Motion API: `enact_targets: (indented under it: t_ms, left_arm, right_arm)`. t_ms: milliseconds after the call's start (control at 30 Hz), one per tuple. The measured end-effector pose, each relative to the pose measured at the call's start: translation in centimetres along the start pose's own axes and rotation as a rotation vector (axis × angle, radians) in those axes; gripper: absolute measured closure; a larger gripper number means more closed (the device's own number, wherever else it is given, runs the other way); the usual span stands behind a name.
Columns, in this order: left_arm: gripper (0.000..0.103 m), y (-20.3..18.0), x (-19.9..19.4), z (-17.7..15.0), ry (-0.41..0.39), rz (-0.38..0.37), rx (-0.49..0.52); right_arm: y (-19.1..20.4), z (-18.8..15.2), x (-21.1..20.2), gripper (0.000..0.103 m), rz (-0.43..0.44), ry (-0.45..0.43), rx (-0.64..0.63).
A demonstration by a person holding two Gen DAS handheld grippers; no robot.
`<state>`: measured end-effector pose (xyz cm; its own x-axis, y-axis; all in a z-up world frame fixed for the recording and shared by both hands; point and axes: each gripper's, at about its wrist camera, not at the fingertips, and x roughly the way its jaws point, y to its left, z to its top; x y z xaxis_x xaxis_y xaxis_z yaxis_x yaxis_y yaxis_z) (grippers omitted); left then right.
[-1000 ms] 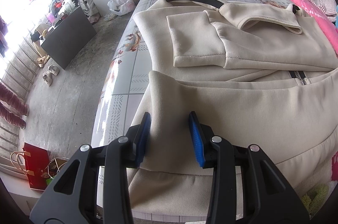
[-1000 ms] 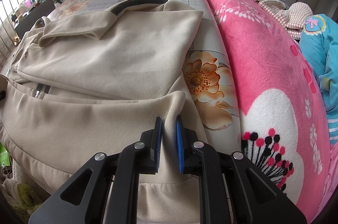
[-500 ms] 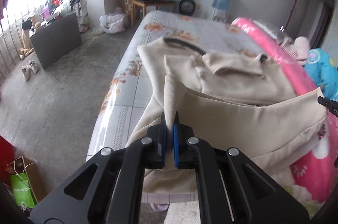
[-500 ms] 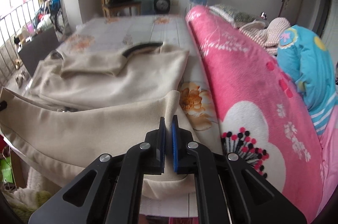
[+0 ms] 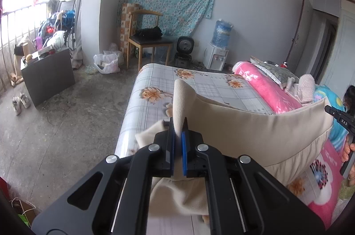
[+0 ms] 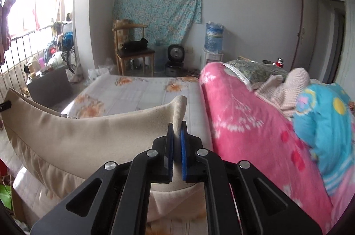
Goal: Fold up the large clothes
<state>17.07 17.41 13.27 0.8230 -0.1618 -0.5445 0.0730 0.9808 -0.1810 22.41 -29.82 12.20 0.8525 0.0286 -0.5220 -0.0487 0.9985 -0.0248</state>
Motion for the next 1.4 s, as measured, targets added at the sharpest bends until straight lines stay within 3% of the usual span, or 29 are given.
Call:
enact_targets:
  t_ms: [100, 167, 233, 267, 333, 367, 467, 567, 700, 767, 867, 900, 967, 1067, 1133, 1200, 1267, 1400]
  left_arm:
    - [0.098, 1.0, 5.7, 2.2, 0.050, 0.031, 0.016]
    - [0.098, 1.5, 10.0, 2.7, 0.107, 0.064, 0.024]
    - [0.093, 2.1, 15.2, 2.1, 0.218, 0.099, 0.041]
    - [0.092, 2.4, 16.9, 1.5, 0.255, 0.128, 0.045]
    - [0.091, 3.3, 19.5, 0.4, 0.328, 0.179, 0.048]
    - [0.091, 3.8, 19.8, 0.2, 0.344, 0.183, 0.032]
    - [0.085, 5.0, 17.4, -0.2, 0.316, 0.084, -0.038]
    - [0.077, 5.1, 13.8, -1.7, 0.320, -0.079, -0.087]
    - [0.075, 3.7, 11.1, -5.3, 0.369, -0.199, -0.108]
    - [0.072, 2.8, 10.4, -7.7, 0.395, -0.184, -0.086]
    - [0.070, 2.8, 10.9, -10.6, 0.442, -0.058, -0.062]
    - [0.071, 3.2, 11.0, -11.3, 0.424, -0.054, -0.062]
    - [0.071, 3.5, 10.5, -11.4, 0.399, -0.054, -0.084]
    - [0.069, 2.9, 9.3, -10.9, 0.369, -0.008, -0.039]
    - [0.066, 2.3, 8.1, -10.6, 0.348, -0.018, -0.023]
    - [0.048, 1.6, 6.3, -10.5, 0.307, -0.039, -0.020]
    - [0.041, 0.8, 4.6, -10.2, 0.278, -0.064, -0.018]
    - [0.019, -1.6, 1.7, -11.1, 0.267, -0.088, -0.014]
  right_arm:
    - [-0.4, 1.6, 6.3, 0.098, 0.016, 0.046, 0.005]
    - [-0.4, 1.7, 11.6, 0.097, 0.035, 0.124, 0.012]
    - [-0.4, 0.3, 16.9, 0.096, 0.032, 0.227, 0.025]
    - [-0.6, -0.6, 19.5, 0.090, 0.036, 0.305, 0.030]
    - [-1.0, -2.3, 22.0, 0.089, 0.012, 0.394, 0.042]
    - [-1.2, -2.8, 21.9, 0.089, 0.025, 0.394, 0.053]
    - [-1.9, -3.3, 18.2, 0.089, 0.083, 0.326, 0.093]
    - [-2.2, -4.3, 13.1, 0.088, 0.175, 0.271, 0.112]
    - [-1.5, -7.5, 8.6, 0.088, 0.238, 0.316, 0.081]
    - [-1.4, -9.5, 7.6, 0.088, 0.236, 0.358, 0.065]
    - [-2.9, -13.5, 7.7, 0.089, 0.159, 0.438, 0.128]
    - [-3.8, -14.7, 8.0, 0.090, 0.153, 0.448, 0.175]
    - [-5.1, -15.0, 7.5, 0.091, 0.198, 0.412, 0.281]
    - [-5.1, -14.3, 6.1, 0.091, 0.138, 0.395, 0.304]
    - [-3.8, -13.8, 4.7, 0.087, 0.103, 0.386, 0.274]
    - [-2.1, -13.3, 3.0, 0.073, 0.102, 0.359, 0.246]
    - [0.3, -13.0, 0.9, 0.048, 0.118, 0.316, 0.215]
    - [5.5, -13.5, -2.2, 0.031, 0.108, 0.291, 0.132]
